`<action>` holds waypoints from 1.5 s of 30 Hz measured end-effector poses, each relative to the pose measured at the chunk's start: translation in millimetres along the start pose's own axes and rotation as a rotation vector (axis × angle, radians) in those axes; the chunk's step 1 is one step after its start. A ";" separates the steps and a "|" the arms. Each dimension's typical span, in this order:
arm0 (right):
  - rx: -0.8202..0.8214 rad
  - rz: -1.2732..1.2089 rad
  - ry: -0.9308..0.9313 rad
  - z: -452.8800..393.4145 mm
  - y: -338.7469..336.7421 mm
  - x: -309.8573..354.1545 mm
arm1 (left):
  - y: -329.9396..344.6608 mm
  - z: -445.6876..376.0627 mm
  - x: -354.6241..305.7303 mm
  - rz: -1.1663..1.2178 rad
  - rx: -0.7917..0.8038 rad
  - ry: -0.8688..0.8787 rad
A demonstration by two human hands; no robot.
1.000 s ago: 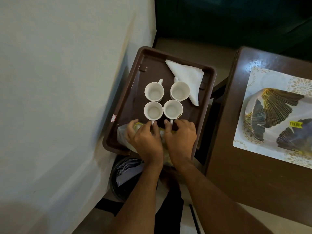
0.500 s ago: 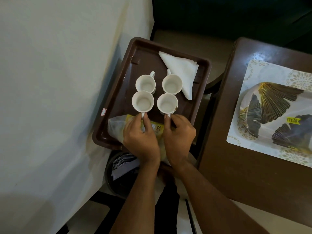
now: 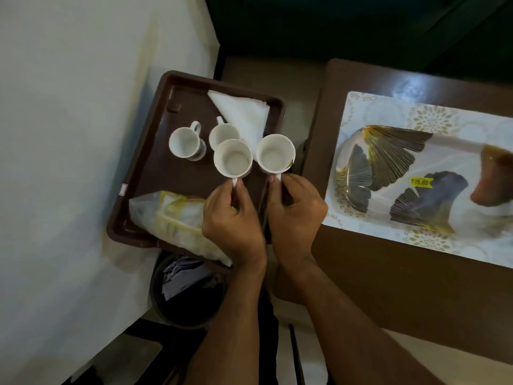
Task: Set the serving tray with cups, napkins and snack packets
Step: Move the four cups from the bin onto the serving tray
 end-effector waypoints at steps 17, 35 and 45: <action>-0.183 0.097 0.186 -41.7 -133.4 -169.4 | 106.3 160.0 -89.8 0.077 0.306 -0.012; -0.194 0.162 0.295 -42.8 -163.0 -242.9 | 142.9 225.8 -87.5 0.073 0.438 -0.004; -0.214 0.140 0.292 -43.6 -163.2 -243.8 | 141.6 227.5 -84.0 0.018 0.432 -0.002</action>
Point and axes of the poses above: each hand's wrist, its own z-axis away from the middle knuckle, its own y-axis out of the palm, x = y × z, the point moved 2 cm from there along -z, towards the middle knuckle, and after that the axes turned 14 degrees about z, right-handed, at the moved point
